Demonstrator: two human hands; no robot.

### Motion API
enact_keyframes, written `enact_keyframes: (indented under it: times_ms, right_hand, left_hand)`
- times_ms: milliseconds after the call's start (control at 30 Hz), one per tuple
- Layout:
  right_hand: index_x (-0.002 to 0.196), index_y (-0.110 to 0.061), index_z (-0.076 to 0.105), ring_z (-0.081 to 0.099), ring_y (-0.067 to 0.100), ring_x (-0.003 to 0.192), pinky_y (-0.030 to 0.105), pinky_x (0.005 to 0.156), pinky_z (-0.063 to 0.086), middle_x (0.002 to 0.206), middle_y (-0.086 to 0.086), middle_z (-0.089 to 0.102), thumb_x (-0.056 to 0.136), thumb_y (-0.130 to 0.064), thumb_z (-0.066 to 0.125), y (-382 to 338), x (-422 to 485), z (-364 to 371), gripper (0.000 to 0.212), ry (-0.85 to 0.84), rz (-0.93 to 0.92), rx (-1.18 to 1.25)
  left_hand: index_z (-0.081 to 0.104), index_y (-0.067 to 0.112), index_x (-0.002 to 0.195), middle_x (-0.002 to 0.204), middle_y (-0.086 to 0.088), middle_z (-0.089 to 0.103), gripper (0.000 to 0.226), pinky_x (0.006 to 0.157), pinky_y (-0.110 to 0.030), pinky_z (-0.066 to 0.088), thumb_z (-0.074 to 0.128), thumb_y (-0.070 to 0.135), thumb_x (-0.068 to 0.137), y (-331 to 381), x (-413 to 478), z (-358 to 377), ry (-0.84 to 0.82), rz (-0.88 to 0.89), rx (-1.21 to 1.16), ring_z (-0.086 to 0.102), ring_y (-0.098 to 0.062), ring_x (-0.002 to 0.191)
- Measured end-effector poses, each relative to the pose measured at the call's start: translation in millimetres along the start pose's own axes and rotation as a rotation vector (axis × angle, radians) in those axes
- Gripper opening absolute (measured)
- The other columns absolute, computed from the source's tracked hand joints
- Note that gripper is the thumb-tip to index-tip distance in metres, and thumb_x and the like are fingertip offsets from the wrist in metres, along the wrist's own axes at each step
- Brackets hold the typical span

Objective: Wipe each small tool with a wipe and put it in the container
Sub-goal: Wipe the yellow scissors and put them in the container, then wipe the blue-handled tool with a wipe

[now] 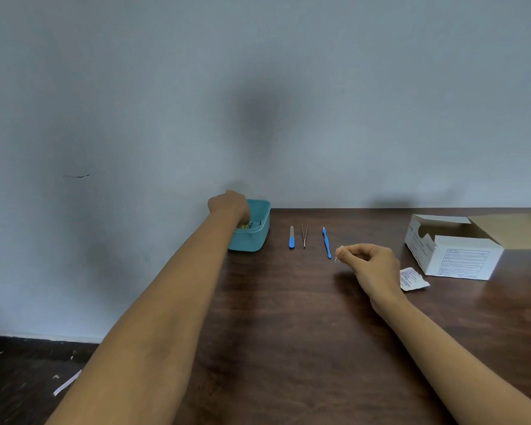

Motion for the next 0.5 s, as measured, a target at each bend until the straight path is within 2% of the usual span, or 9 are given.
enact_keyframes:
  times_ms: [100, 267, 400, 500]
  right_hand:
    - [0.078, -0.022, 0.077, 0.064, 0.004, 0.083, 0.025, 0.07, 0.045, 0.084, -0.012, 0.072, 0.08, -0.033, 0.075, 0, 0, 1, 0.012, 0.002, 0.01, -0.003]
    - [0.073, -0.025, 0.076, 0.063, 0.004, 0.084, 0.031, 0.075, 0.049, 0.081, -0.016, 0.071, 0.079, -0.035, 0.074, 1, 0, 1, 0.011, 0.008, 0.026, -0.022]
    - [0.072, -0.024, 0.076, 0.064, 0.004, 0.083, 0.026, 0.07, 0.048, 0.081, -0.015, 0.071, 0.079, -0.034, 0.074, -1, -1, 1, 0.012, 0.013, 0.027, -0.005]
    - [0.071, -0.022, 0.075, 0.063, 0.002, 0.08, 0.018, 0.061, 0.043, 0.084, -0.015, 0.071, 0.08, -0.031, 0.073, -5, -3, -1, 0.014, 0.043, 0.027, 0.038]
  left_hand:
    - [0.055, 0.014, 0.122, 0.118, -0.001, 0.057, 0.033, 0.075, -0.027, 0.04, 0.055, 0.024, 0.091, 3, 5, 7, -0.013, -0.002, 0.029, 0.058, -0.02, 0.106]
    - [0.054, 0.014, 0.126, 0.121, -0.001, 0.057, 0.034, 0.075, -0.027, 0.038, 0.053, 0.025, 0.094, 4, 11, 15, -0.007, -0.014, 0.067, 0.058, -0.02, 0.109]
    - [0.056, 0.014, 0.123, 0.119, -0.001, 0.058, 0.031, 0.075, -0.027, 0.036, 0.054, 0.026, 0.094, 6, 14, 17, 0.015, -0.022, 0.075, 0.058, -0.02, 0.108]
    - [0.06, 0.01, 0.112, 0.113, -0.004, 0.059, 0.021, 0.068, -0.025, 0.036, 0.054, 0.018, 0.093, 12, 13, 11, 0.17, 0.006, 0.071, 0.061, -0.021, 0.101]
Point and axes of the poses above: each hand's wrist, its own x-axis towards the middle knuckle, its own z-axis out of the palm, y = z × x, the point moved 3 cm from there along x, towards the middle knuckle
